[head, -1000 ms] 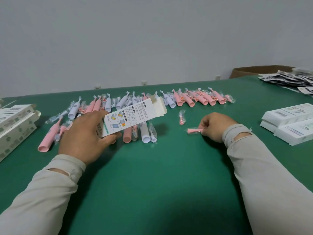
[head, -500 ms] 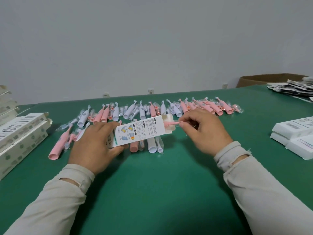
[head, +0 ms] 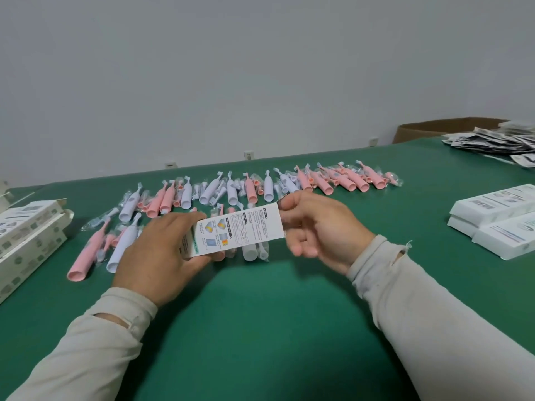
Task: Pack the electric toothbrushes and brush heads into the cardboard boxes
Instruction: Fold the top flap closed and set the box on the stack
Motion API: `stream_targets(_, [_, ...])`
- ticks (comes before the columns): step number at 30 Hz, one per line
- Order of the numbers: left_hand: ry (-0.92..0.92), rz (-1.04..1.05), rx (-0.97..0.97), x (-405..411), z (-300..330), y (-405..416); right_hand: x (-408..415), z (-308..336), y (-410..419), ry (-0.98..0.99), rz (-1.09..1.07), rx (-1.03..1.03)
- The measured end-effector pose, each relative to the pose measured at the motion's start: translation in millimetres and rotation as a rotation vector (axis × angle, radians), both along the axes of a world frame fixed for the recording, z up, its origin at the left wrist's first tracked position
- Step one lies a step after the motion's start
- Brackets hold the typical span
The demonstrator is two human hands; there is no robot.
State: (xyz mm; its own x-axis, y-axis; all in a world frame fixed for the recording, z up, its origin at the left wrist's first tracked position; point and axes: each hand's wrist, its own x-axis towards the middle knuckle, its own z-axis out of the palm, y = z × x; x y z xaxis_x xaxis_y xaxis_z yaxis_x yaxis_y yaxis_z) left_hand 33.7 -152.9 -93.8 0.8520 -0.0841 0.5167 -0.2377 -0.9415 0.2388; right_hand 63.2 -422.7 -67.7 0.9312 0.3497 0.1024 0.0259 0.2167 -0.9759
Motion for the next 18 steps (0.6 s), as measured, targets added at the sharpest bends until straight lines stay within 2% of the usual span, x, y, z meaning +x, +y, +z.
stream_targets(2, [0.005,0.029,-0.001,0.8,0.6,0.9,10.9,0.2,-17.1,-0.005,-0.139,0.006])
stream_targets(3, [0.009,0.047,-0.003,1.0,1.1,1.4,16.9,-1.6,-26.5,-0.069,-0.312,-0.111])
stream_targets(5, [0.009,0.077,-0.007,1.4,1.9,2.5,29.0,-12.9,-44.4,-0.206,-0.687,-0.485])
stream_targets(6, [0.007,0.086,-0.008,1.7,2.5,2.8,33.5,-20.0,-51.2,-0.244,-0.771,-0.655])
stream_targets(7, [0.007,0.092,-0.009,2.1,2.9,3.0,37.5,-27.0,-54.9,-0.27,-0.758,-0.798])
stream_targets(9, [0.01,0.11,-0.009,2.8,3.5,3.6,41.8,-36.5,-51.0,-0.297,-0.588,-1.028])
stream_targets(13, [0.007,0.135,-0.014,2.0,3.6,3.1,44.1,-35.7,-27.0,-0.367,-0.388,-1.327])
stream_targets(18, [0.012,0.134,-0.014,0.7,4.0,2.0,38.9,-24.9,-30.4,-0.289,-0.489,-1.393])
